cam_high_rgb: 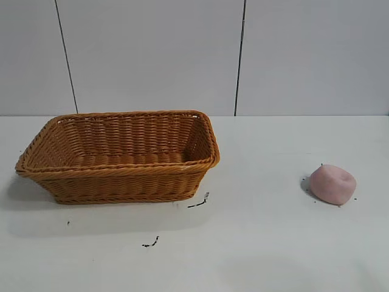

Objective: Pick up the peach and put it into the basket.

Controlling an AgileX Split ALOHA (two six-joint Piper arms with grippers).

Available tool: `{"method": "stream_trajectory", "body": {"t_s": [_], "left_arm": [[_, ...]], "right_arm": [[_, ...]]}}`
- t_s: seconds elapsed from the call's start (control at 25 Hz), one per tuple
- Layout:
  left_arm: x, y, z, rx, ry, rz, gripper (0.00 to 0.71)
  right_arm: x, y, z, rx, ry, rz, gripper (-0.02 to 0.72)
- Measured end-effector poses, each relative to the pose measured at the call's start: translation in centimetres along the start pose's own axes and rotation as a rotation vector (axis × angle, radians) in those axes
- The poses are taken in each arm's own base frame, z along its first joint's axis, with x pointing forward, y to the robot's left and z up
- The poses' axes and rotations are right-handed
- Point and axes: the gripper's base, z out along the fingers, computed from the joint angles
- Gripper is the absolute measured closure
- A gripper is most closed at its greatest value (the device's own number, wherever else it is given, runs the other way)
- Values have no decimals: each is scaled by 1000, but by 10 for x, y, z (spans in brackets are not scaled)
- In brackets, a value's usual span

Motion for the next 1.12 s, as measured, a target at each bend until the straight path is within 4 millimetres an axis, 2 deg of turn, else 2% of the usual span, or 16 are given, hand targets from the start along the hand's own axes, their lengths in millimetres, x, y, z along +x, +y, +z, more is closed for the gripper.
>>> {"method": "stream_trajectory", "body": {"t_s": [0.44,0.56,0.68,0.84,1.0,1.12], "left_arm": [[0,0,0,0,0,0,17],[0,0,0,0,0,0,17],[0,0,0,0,0,0,17],[0,0,0,0,0,0,17],[0,0,0,0,0,0,17],[0,0,0,0,0,0,17]], "right_arm": [[-4,0,-3,0,-18,2,19],[-28,0,-6,1,-32,8,17],[-59,-1,7,7,57,19,16],[-103,-1,49,13,233,34,16],[-138,-2,110,15,404,28,16],[-152,-3,162,11,525,8,16]]}}
